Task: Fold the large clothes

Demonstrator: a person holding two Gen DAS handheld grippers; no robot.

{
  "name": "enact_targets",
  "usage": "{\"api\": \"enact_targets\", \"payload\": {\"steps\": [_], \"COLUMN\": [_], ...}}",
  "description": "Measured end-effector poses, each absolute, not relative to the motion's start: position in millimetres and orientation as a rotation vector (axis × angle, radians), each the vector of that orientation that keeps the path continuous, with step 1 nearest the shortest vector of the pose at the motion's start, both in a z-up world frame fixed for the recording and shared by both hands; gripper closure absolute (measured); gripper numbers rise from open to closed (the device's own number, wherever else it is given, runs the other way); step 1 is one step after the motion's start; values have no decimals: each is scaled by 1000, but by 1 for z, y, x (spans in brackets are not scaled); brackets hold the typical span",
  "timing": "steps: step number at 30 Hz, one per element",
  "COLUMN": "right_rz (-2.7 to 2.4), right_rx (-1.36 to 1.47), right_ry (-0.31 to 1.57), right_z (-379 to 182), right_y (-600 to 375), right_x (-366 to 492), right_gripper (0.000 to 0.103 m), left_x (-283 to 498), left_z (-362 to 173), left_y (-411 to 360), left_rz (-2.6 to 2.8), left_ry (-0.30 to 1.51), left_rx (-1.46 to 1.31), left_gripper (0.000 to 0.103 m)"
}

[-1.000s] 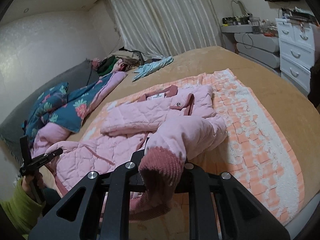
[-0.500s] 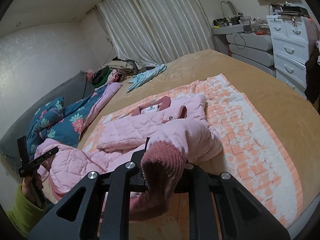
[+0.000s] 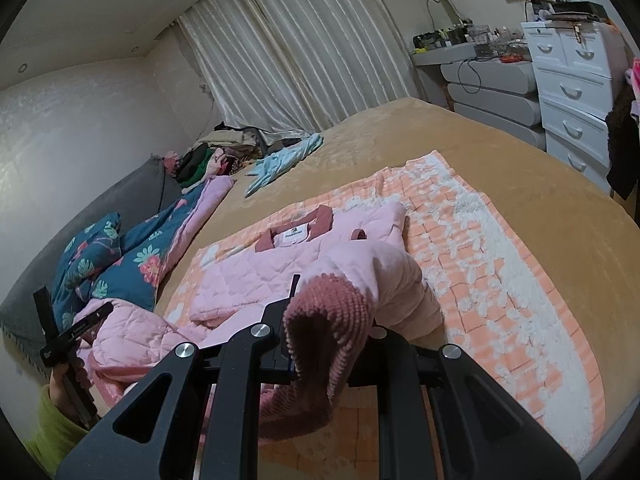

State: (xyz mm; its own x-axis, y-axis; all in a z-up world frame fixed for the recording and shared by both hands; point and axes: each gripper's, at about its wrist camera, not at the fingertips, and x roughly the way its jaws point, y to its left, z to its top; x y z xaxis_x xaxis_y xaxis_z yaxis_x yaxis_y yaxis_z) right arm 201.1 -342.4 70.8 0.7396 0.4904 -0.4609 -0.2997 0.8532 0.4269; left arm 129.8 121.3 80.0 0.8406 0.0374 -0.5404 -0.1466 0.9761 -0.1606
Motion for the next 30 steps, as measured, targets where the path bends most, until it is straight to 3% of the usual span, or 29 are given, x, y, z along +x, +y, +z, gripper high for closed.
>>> {"api": "enact_targets", "payload": {"steps": [30], "right_rz": [417], "right_rx": [346], "right_ry": [684], "right_z": [112], "right_y": [-306], "right_x": [313], "right_gripper": [87], "left_x": [194], "left_z": [83], "left_y": [160], "left_rz": [187], "left_ry": [587], "left_rx": [-221], "left_gripper": [95]}}
